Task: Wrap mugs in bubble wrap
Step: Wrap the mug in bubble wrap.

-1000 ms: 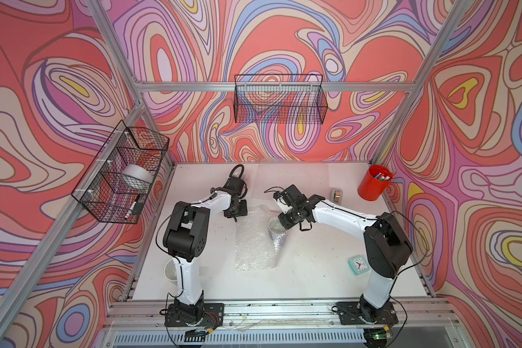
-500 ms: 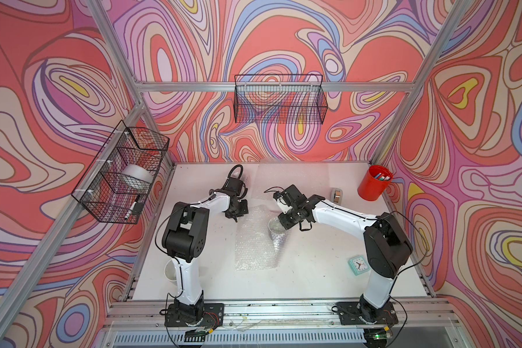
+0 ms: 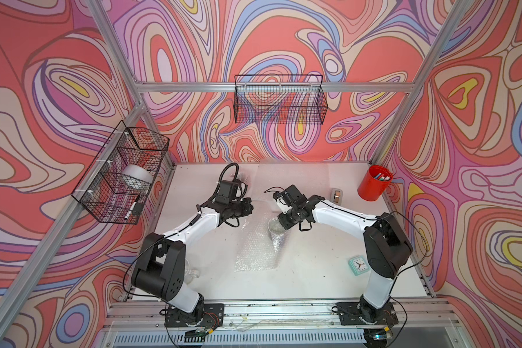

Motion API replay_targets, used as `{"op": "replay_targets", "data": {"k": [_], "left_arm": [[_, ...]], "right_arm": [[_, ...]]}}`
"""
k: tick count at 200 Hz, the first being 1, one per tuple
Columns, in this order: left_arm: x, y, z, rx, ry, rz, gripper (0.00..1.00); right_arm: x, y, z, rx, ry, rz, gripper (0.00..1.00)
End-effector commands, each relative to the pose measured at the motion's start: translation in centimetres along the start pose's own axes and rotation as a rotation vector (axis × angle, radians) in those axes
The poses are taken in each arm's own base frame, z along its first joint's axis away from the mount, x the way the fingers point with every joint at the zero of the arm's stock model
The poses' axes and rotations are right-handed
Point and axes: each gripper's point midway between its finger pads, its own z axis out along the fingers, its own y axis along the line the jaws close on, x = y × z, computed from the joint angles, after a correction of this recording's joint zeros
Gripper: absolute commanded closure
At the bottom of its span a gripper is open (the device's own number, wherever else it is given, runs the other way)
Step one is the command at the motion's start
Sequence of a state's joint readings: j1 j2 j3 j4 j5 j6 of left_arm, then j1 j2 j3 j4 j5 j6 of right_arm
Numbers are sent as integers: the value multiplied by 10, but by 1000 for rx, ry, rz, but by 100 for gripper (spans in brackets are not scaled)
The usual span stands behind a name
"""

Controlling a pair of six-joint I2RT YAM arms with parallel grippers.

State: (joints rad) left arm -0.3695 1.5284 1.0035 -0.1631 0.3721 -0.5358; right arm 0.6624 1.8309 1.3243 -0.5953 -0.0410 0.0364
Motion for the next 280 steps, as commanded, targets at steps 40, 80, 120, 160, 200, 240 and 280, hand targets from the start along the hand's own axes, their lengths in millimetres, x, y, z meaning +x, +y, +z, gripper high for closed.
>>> {"op": "replay_targets", "data": {"k": [40,80,120,160,200,240,280], "left_arm": [[31,-64,-1,197,19,-4,100],[65,-77,11,200,78,11,100],[90,-62,22,145,130,6,100],[104,-53,30,112,179,20,100],[112,-49,34,98,213,29,100],[114,-51,38,101,234,39,100],[114,-54,36,107,229,50,100]], "right_arm": [[4,15,14,-66,25,51,70],[0,17,9,-80,-6,106,70],[-8,20,-11,-99,-63,155,57],[-10,19,-42,-92,-119,175,46],[-17,11,-68,-67,-182,198,36],[-27,13,-51,-86,-148,209,26],[-17,5,-21,-34,-65,237,24]]}}
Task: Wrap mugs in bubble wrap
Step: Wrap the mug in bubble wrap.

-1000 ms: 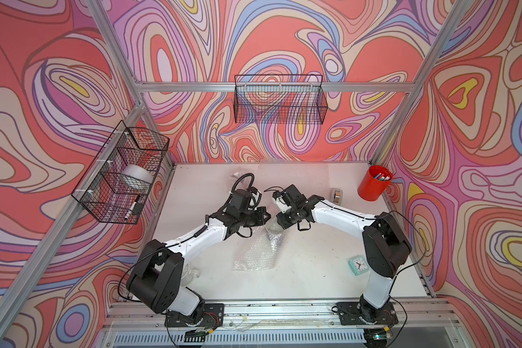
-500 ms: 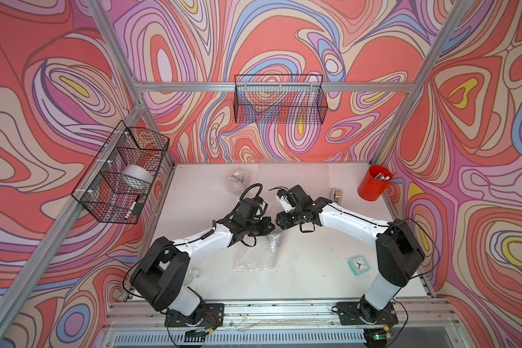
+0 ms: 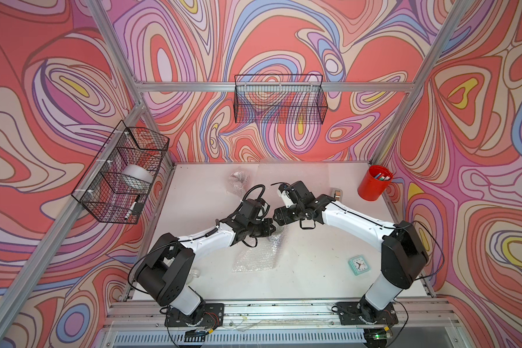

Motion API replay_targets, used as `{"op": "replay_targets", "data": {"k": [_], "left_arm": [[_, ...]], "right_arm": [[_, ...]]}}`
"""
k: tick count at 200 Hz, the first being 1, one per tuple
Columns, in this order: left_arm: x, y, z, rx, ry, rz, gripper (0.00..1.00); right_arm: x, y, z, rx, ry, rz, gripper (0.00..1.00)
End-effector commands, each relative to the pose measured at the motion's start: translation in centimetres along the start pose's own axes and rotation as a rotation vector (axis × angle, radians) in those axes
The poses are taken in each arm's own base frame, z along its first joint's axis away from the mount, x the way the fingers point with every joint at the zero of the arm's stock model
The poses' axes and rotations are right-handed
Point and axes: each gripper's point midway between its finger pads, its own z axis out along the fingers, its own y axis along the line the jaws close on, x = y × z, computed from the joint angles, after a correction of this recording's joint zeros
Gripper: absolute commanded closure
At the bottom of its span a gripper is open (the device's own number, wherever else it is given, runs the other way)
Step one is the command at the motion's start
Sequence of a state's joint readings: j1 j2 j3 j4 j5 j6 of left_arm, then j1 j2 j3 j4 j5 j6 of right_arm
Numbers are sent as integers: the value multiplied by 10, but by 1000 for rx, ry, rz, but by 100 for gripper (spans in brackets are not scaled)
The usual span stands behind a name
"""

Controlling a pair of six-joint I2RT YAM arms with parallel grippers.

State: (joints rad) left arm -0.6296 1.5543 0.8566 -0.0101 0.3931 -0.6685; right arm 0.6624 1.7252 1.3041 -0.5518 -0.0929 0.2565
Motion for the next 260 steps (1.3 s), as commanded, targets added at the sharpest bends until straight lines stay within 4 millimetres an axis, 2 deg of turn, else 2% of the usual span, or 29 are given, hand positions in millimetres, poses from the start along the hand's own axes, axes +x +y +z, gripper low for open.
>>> {"op": "replay_targets", "data": {"k": [1,28,51,102,129,148,172,181,188,208,260], "left_arm": [[11,1,3,-15,48,11,100],[11,-7,0,26,49,37,100],[10,-19,-10,79,19,67,93],[4,-39,-37,146,-45,141,89],[-6,-43,-57,131,-110,175,87],[-18,-26,-66,18,-161,152,82],[-27,17,-66,-220,-162,96,55],[-28,27,-62,-275,-139,81,44],[-28,32,-57,-302,-121,75,40],[-30,40,-42,-331,-89,56,34],[-19,63,-12,-389,-21,9,34]], "right_arm": [[9,-10,17,46,59,26,24],[35,-25,36,111,159,35,26],[50,-29,41,122,199,42,29],[65,-35,59,140,250,52,31],[70,-40,68,161,270,56,32],[72,-41,70,165,275,56,33],[69,-39,69,157,265,55,33],[68,-39,68,153,262,56,33],[67,-38,67,149,257,56,33],[62,-34,64,136,241,57,33],[45,-24,46,94,175,67,33]]}}
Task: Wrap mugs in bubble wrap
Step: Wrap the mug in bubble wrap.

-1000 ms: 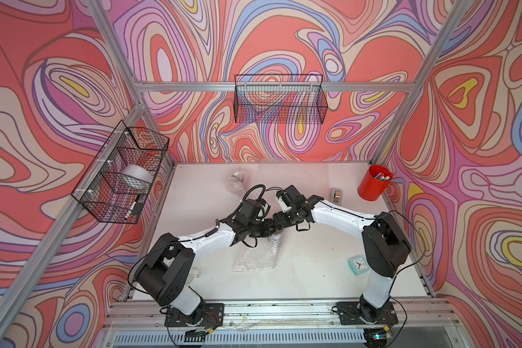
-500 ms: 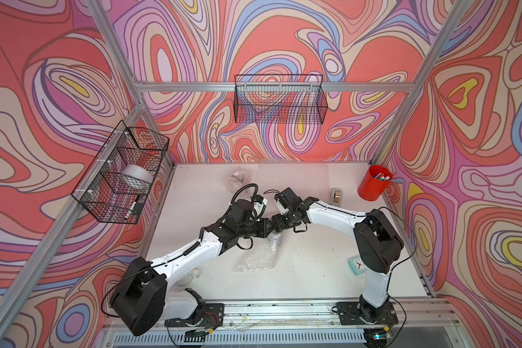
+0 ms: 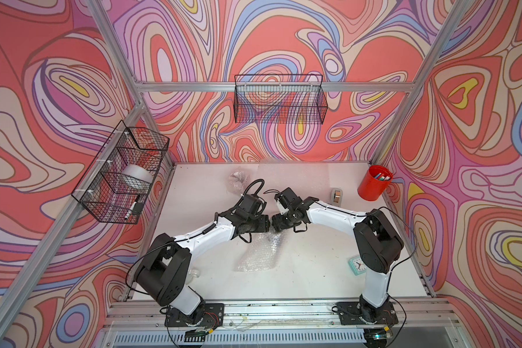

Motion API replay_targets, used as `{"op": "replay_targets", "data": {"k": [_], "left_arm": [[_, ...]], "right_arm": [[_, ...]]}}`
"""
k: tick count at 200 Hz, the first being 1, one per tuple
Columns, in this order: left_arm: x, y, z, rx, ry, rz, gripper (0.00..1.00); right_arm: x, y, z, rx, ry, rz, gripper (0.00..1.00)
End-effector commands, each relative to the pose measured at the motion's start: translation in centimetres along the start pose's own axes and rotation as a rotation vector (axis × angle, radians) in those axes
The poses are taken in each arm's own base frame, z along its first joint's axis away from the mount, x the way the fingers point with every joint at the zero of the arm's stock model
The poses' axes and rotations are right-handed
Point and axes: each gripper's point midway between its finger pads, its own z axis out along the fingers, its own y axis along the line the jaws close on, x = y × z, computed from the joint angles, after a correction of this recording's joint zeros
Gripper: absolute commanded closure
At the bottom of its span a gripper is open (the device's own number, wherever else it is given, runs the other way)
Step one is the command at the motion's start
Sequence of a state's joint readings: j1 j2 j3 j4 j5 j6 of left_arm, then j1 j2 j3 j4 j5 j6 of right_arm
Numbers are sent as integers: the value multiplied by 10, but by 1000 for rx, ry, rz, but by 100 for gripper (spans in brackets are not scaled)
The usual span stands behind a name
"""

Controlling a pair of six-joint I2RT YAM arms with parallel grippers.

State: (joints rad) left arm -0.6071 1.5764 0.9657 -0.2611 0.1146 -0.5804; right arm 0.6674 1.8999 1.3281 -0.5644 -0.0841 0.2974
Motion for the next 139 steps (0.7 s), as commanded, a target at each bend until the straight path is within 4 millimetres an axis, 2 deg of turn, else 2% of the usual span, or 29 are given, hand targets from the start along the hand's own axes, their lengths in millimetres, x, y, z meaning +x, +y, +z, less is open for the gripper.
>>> {"op": "replay_targets", "data": {"k": [1,24,30,35,51,73,76,81,111,114,139], "left_arm": [[3,10,9,-63,29,-21,34],[10,15,17,-71,52,-28,35],[12,14,18,-67,57,-28,35],[12,15,19,-64,58,-30,35],[14,13,20,-55,60,-32,35],[13,12,20,-48,61,-30,35],[13,11,20,-46,61,-30,35],[13,11,20,-43,62,-31,35],[16,9,20,-30,73,-32,35],[10,5,20,-13,51,-29,35],[7,0,15,17,30,-27,34]], "right_arm": [[10,-11,-9,42,16,20,33],[-5,-6,-33,21,-76,18,32],[-6,-6,-33,21,-84,18,31],[-13,-3,-46,11,-125,17,30],[-20,-2,-52,4,-153,19,29],[-22,-3,-46,19,-134,21,28],[-19,-5,-36,28,-110,21,29],[-18,-7,-31,34,-99,24,29],[-12,-15,-10,76,-50,30,29],[-11,-16,-7,83,-44,31,30],[-3,-24,6,120,-2,34,31]]}}
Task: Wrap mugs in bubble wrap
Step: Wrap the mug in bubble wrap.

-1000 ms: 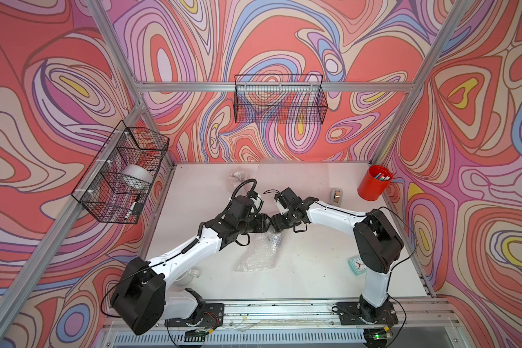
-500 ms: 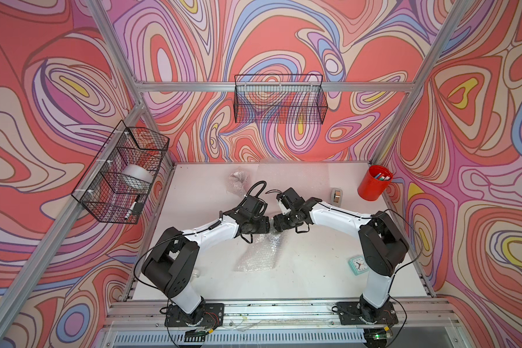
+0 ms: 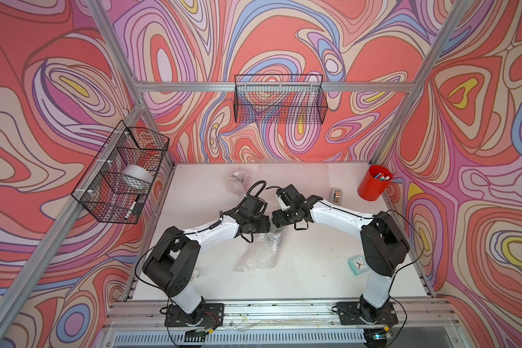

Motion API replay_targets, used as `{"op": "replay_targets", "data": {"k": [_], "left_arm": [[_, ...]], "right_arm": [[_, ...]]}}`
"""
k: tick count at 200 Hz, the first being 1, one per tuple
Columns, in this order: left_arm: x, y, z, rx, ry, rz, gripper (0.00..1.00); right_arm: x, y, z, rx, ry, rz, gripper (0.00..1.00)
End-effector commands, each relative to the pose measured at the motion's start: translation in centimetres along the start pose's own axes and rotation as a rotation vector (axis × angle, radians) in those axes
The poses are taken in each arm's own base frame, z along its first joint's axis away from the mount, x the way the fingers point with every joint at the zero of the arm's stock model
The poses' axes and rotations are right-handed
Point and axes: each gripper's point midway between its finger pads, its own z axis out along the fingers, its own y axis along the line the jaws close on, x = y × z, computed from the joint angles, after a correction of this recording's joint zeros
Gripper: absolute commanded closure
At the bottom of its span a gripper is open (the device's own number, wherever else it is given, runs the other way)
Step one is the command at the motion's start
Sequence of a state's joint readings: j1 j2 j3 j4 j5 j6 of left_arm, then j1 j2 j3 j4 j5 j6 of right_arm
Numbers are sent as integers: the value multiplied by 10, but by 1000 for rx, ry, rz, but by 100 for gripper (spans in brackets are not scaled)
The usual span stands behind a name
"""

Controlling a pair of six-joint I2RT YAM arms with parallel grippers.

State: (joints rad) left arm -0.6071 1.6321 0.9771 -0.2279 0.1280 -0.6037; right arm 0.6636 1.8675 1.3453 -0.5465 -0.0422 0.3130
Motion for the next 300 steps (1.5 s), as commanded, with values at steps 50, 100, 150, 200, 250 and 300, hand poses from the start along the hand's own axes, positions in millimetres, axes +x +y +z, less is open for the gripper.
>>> {"op": "replay_targets", "data": {"k": [50,100,150,200,250,300], "left_arm": [[14,13,-43,2,-70,-40,30],[69,64,-82,-142,-20,-159,38],[121,96,-88,-232,90,-222,44],[134,113,-81,-319,142,-218,39],[144,113,-65,-302,180,-227,38],[147,111,-54,-282,191,-231,47]], "right_arm": [[35,-29,27,120,117,15,34],[38,-28,19,112,106,13,35],[28,-23,13,92,79,15,36],[27,-21,12,79,75,16,36],[30,-21,12,77,78,14,36],[32,-21,11,77,81,16,36]]}}
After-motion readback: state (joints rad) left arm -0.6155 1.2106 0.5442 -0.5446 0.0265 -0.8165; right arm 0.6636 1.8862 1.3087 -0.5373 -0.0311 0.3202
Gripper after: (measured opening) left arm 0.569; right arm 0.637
